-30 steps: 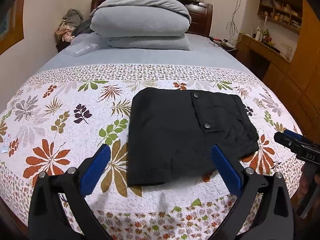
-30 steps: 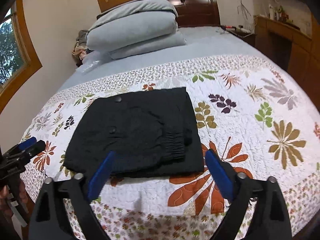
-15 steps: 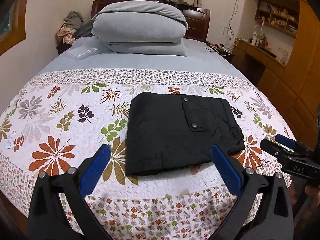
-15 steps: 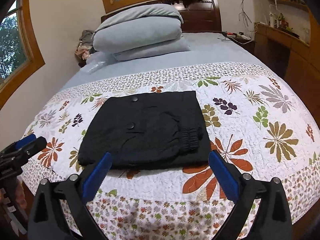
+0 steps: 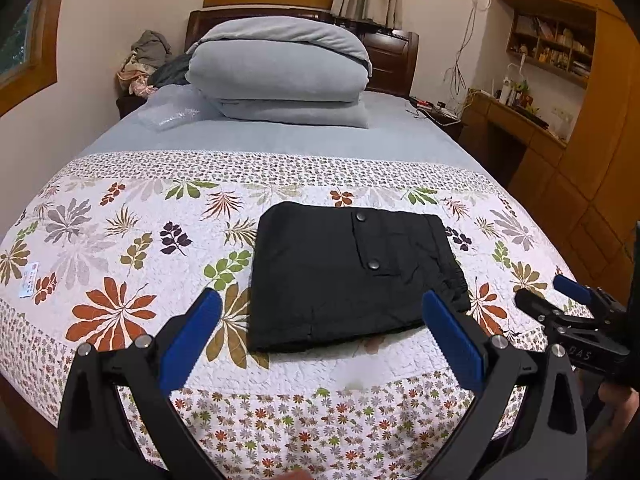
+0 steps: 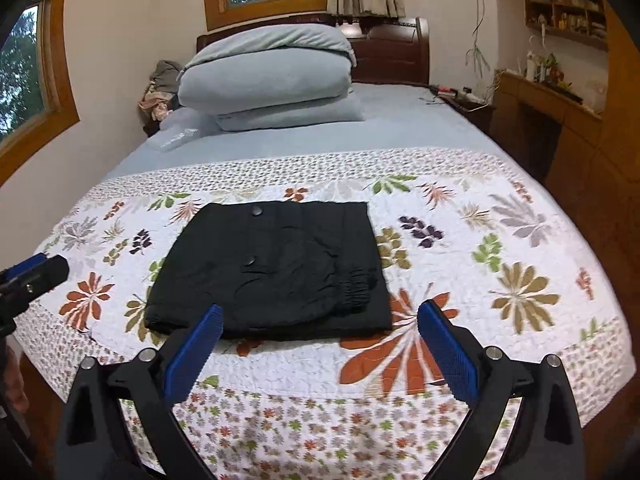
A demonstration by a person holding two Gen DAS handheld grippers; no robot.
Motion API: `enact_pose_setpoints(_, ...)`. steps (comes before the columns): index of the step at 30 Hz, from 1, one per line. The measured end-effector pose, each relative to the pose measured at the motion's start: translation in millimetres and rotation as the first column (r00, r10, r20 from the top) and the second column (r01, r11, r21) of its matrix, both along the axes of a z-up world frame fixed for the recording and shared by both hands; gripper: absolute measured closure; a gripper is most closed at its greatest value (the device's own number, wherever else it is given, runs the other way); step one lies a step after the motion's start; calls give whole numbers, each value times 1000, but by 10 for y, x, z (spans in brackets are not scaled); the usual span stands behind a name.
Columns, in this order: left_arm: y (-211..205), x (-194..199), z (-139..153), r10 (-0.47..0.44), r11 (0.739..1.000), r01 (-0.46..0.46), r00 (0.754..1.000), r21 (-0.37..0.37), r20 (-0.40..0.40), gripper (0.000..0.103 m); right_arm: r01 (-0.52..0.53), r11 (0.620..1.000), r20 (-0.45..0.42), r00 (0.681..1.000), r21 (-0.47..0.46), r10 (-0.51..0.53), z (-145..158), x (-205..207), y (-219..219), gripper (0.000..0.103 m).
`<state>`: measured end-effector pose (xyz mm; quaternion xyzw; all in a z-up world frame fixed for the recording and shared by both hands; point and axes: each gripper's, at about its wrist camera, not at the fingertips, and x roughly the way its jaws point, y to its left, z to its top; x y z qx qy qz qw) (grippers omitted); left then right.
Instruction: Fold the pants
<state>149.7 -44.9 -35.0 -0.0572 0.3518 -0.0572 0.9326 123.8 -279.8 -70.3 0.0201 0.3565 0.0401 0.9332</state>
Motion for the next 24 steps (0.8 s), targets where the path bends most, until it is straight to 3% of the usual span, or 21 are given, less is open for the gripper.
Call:
enact_pose_setpoints(5,21,-67,24,20,999,-20,1000,38,21,3,12,1000,20,1000,-4,-12,95,-97,-69,4)
enact_pose_setpoints(24,161,-155,-28,37,998,-38,999,48,4,3,-14,999,24,1000,-39,15,164,-166,110,4)
